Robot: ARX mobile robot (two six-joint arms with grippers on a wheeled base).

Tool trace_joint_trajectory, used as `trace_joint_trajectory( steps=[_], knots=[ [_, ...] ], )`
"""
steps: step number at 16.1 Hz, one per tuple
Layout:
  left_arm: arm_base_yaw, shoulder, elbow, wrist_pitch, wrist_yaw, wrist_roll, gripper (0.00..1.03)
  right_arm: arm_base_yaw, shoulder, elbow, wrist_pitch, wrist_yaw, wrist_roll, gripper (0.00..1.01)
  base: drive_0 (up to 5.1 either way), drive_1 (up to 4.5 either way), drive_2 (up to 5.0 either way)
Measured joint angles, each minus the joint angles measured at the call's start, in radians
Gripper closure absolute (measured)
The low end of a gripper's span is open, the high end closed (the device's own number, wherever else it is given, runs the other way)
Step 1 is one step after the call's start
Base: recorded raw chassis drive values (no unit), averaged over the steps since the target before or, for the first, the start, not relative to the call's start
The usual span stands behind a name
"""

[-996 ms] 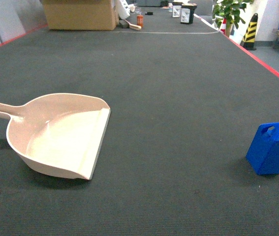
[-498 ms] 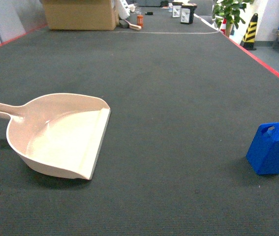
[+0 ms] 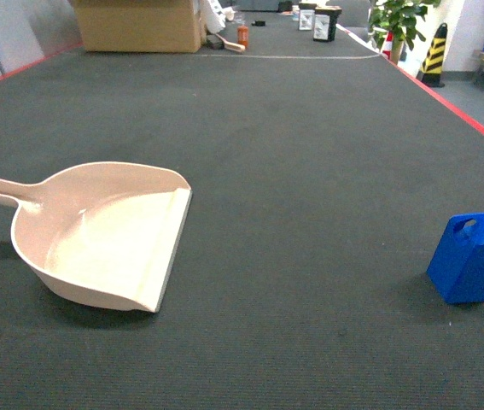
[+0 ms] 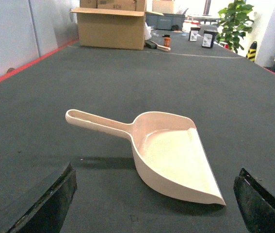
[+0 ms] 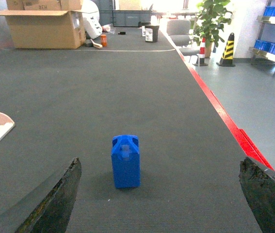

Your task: Place part in tray to right shelf

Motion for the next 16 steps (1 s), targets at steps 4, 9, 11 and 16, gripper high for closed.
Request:
trace_joint_trajectory(
  steps=[4, 9, 11, 16],
  knots=[
    [0.000, 0.000, 0.000, 0.000, 0.000, 0.000, 0.05, 0.000, 0.000, 0.000, 0.000, 0.000, 0.000, 0.03, 0.0, 0.00, 0.0],
    [0.000, 0.000, 0.000, 0.000, 0.000, 0.000, 0.05, 0.000, 0.000, 0.000, 0.000, 0.000, 0.000, 0.03, 0.0, 0.00, 0.0],
    [0.000, 0.000, 0.000, 0.000, 0.000, 0.000, 0.05, 0.000, 0.000, 0.000, 0.000, 0.000, 0.000, 0.03, 0.0, 0.00, 0.0],
    [0.000, 0.000, 0.000, 0.000, 0.000, 0.000, 0.05, 0.000, 0.000, 0.000, 0.000, 0.000, 0.000, 0.03, 0.0, 0.00, 0.0]
  ],
)
